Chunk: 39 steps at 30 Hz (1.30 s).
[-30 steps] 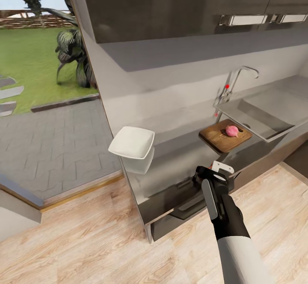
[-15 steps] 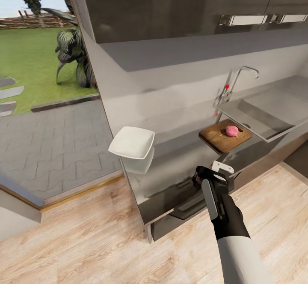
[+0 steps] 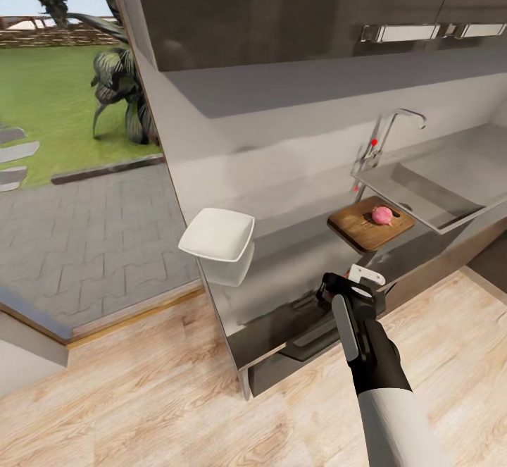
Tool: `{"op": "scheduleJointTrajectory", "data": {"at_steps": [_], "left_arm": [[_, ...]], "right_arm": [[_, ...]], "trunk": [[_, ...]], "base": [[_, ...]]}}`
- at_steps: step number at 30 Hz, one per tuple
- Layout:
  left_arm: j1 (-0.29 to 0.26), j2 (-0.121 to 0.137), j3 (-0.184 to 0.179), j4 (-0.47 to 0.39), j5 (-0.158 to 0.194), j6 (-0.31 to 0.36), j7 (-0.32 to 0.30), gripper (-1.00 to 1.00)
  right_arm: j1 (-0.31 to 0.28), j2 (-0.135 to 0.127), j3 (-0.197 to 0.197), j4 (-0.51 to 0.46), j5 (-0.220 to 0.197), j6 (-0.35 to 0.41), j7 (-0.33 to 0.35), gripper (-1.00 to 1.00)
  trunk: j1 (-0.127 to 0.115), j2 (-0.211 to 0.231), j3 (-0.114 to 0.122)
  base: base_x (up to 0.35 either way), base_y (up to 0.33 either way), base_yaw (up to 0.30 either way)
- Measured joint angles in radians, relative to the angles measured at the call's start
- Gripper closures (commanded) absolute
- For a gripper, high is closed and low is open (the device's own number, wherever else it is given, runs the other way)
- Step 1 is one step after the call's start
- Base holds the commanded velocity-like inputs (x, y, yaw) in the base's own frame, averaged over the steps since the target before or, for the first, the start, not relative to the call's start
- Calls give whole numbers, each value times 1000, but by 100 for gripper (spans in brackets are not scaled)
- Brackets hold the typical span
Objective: In the kitchen, take the Vidalia onion out of the sink, dice it on the chopping board with the paring knife, put the diced onion into the bowl on the countertop, then place both the paring knife and the chopping board into the sink.
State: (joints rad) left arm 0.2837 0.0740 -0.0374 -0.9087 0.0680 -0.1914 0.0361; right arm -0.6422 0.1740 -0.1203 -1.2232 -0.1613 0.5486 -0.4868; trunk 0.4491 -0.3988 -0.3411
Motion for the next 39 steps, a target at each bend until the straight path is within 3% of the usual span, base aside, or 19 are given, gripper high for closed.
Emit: {"op": "scheduleJointTrajectory", "data": {"at_steps": [30,31,39], "left_arm": [[0,0,0,0,0,0,0,-100],[0,0,0,0,0,0,0,-100],[0,0,0,1,0,0,0,-100]], "right_arm": [[0,0,1,0,-8,-4,2,-100],[0,0,1,0,-8,-4,2,100],[0,0,0,2,4,-1,0,100]], "trunk": [[0,0,0],[0,0,0],[0,0,0]], "base": [[0,-33,0],[0,0,0],[0,0,0]]}}
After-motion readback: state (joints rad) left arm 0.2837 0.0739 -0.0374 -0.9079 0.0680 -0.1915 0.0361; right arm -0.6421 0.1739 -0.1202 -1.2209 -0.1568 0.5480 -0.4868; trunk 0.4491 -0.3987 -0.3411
